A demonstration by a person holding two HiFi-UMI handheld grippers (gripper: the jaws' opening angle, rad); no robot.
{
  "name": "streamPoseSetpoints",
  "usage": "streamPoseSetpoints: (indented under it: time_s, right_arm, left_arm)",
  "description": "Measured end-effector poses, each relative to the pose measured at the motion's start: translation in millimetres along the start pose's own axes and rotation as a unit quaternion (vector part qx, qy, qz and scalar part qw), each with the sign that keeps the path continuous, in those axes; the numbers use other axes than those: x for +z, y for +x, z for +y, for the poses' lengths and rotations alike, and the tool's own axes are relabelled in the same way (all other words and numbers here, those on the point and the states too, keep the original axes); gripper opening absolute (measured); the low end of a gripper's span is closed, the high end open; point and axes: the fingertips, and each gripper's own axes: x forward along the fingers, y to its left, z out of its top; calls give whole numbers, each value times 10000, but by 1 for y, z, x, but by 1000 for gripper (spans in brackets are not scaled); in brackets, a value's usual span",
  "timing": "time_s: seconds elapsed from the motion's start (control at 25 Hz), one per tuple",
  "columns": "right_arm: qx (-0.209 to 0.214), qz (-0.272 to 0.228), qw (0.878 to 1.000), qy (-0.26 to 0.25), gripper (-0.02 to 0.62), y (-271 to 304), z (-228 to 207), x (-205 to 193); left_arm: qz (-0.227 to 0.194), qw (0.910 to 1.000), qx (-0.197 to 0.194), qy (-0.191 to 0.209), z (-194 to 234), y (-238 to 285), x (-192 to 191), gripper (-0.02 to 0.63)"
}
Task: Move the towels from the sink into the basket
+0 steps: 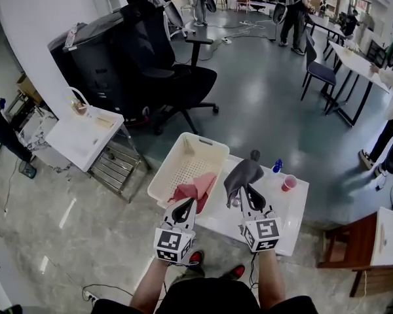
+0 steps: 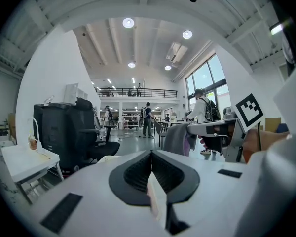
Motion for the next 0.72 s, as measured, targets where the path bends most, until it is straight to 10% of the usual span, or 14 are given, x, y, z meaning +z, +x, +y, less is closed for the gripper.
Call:
streamPoseSetpoints:
  time_s: [0.72]
  right_arm:
    - [778, -25, 9968, -195, 57, 69, 78, 14]
  left_arm:
    - [-82, 9971, 717, -225, 82, -34, -9, 8]
